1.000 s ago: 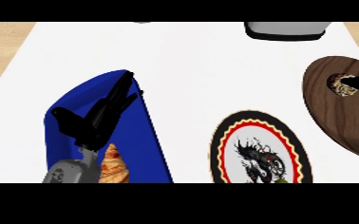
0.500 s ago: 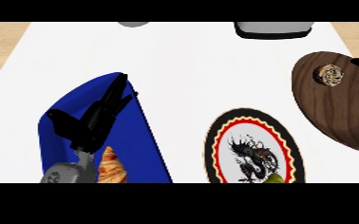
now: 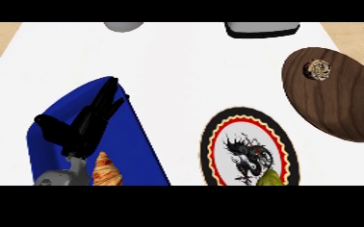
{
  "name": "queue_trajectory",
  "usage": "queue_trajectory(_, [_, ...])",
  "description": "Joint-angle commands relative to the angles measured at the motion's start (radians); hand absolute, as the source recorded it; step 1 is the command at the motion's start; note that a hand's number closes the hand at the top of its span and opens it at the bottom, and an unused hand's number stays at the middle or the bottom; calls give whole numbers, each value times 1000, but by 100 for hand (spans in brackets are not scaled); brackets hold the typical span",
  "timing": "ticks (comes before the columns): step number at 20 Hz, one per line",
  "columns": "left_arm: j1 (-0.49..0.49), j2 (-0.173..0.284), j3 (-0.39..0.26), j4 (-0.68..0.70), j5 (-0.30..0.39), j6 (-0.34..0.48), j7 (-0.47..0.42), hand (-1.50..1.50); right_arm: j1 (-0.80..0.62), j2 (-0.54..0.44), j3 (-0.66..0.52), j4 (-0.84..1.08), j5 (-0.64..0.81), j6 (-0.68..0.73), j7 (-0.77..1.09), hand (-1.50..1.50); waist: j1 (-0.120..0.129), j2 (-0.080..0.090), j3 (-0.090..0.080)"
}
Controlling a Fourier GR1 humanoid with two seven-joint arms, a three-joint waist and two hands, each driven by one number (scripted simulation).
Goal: Pick the cupcake from the plate and place it in the bowl
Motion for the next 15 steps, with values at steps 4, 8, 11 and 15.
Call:
queue_trajectory(4, [22,-5,19,-20,1,22,-6,0,413,171,-122,-362,-204,219,-96,150,-44,-4,0])
queue_trajectory(8, [30,11,28,-37,7,18,13,0,673,312,-189,-493,-287,358,-205,150,-47,-1,1])
queue_trajectory(11, [50,-8,3,-38,-9,19,-8,0,864,379,-202,-461,-342,474,-338,150,-44,2,4])
queue_trajectory(15, [66,5,8,-61,2,5,-3,0,1052,383,-142,-435,-290,570,-460,150,-34,0,7])
